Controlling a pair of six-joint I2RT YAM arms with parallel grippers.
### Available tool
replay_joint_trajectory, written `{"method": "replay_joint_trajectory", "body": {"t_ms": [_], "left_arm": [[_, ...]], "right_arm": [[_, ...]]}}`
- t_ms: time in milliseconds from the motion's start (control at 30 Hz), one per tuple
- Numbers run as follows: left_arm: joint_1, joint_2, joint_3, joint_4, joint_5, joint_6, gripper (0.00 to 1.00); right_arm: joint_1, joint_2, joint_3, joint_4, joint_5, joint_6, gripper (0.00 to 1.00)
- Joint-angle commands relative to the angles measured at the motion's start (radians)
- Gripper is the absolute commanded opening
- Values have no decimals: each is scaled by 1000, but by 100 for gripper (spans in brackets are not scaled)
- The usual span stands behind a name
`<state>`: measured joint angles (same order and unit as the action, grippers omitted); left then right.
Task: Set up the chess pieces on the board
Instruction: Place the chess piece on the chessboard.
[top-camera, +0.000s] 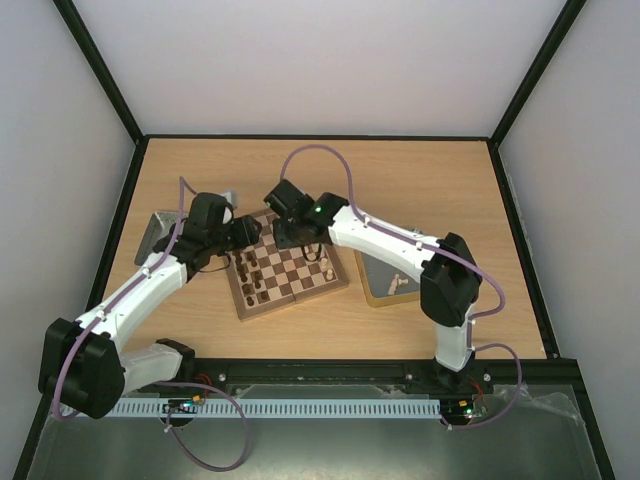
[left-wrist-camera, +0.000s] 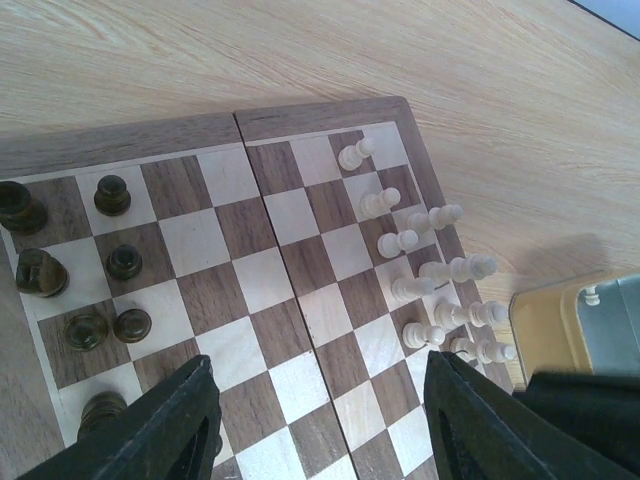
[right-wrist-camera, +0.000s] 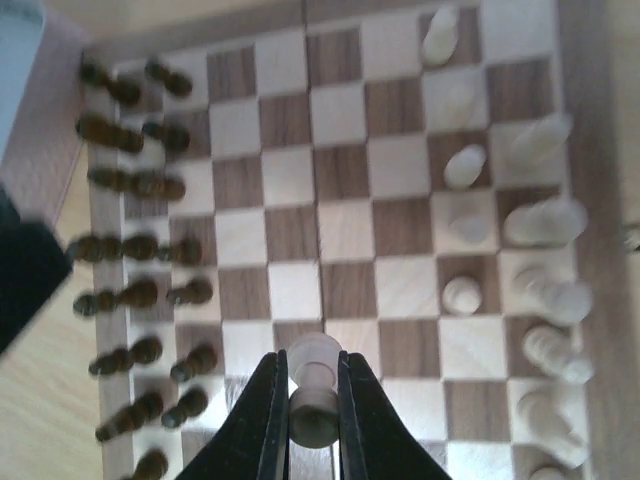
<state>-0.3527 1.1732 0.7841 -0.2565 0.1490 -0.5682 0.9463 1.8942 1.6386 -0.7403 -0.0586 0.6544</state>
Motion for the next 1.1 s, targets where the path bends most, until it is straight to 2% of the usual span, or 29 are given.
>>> {"method": "replay_joint_trajectory", "body": {"t_ms": [0,400,767,1067], "left_arm": [[10,-13,10,-12,-20,10,58],[15,-7,-3,-2,-16,11,58],[15,2,-5,3,-9,12,59],[15,9,-2,5,-9,11,59]], "right_arm": [[-67,69,120,-83,84,-58,7],[-230,272,352,-129,135,-129,9],[-242,437,467,-86,100,-154,9],[-241,481,475,-34,114,-153,9]]}}
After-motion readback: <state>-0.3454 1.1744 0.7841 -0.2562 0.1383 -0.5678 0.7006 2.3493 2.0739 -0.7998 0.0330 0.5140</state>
